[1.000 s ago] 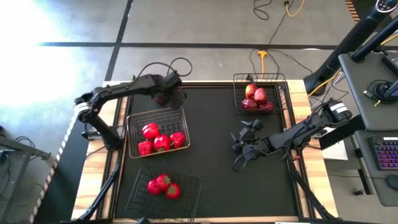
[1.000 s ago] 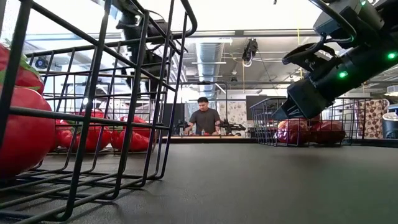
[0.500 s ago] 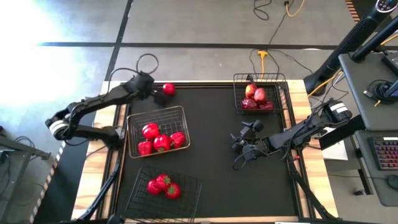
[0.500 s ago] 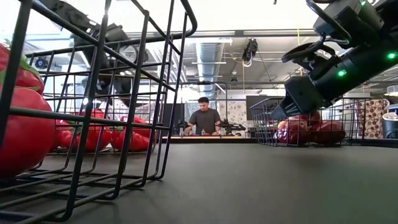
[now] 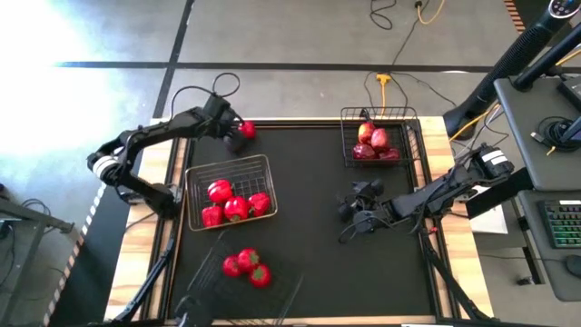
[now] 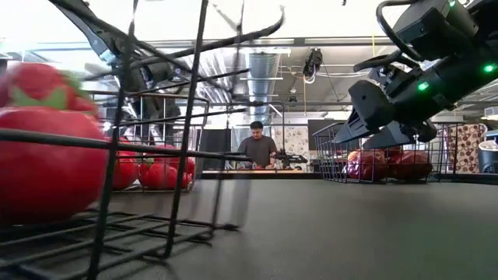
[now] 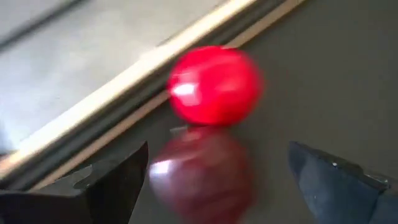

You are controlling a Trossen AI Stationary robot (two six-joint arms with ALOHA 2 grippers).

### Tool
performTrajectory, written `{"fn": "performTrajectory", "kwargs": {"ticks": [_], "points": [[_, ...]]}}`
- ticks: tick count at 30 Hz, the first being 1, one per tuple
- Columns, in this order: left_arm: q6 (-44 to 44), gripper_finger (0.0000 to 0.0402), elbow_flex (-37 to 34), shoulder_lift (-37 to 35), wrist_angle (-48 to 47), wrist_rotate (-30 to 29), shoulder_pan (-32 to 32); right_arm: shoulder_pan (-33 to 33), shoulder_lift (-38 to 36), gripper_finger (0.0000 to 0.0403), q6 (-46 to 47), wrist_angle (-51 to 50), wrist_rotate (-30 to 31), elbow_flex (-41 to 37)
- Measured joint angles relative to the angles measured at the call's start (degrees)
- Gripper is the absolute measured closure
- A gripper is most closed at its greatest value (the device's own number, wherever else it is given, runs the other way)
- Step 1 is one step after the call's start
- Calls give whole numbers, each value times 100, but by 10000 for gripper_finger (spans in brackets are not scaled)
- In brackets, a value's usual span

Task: Sort produce into baskets
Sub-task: Move the red apple from the top left to the top center of the table

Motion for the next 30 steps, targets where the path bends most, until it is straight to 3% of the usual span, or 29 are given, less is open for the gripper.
{"fn": "performTrajectory", "kwargs": {"ticks": [2, 4, 9, 15, 20, 26, 30], "points": [[26, 36, 1, 83, 95, 657, 56, 0, 0, 19, 28, 8, -223, 1], [23, 36, -67, 164, 263, 946, 87, 0, 0, 19, 69, 19, -369, 1], [5, 36, -265, 387, 325, 33, 92, 0, 0, 19, 357, 28, -399, 1], [-127, 36, -575, 419, 853, -13, 83, 0, 0, 19, 355, 30, -396, 4], [-215, 36, -826, 431, 1039, -480, 86, 0, 0, 19, 354, 28, -379, 8], [-236, 36, -876, 430, 1202, -479, 45, -11, 0, 19, 301, 17, -304, 8], [-124, 57, -877, 478, 1213, -542, 48, -11, 0, 19, 301, 12, -242, 8]]}}
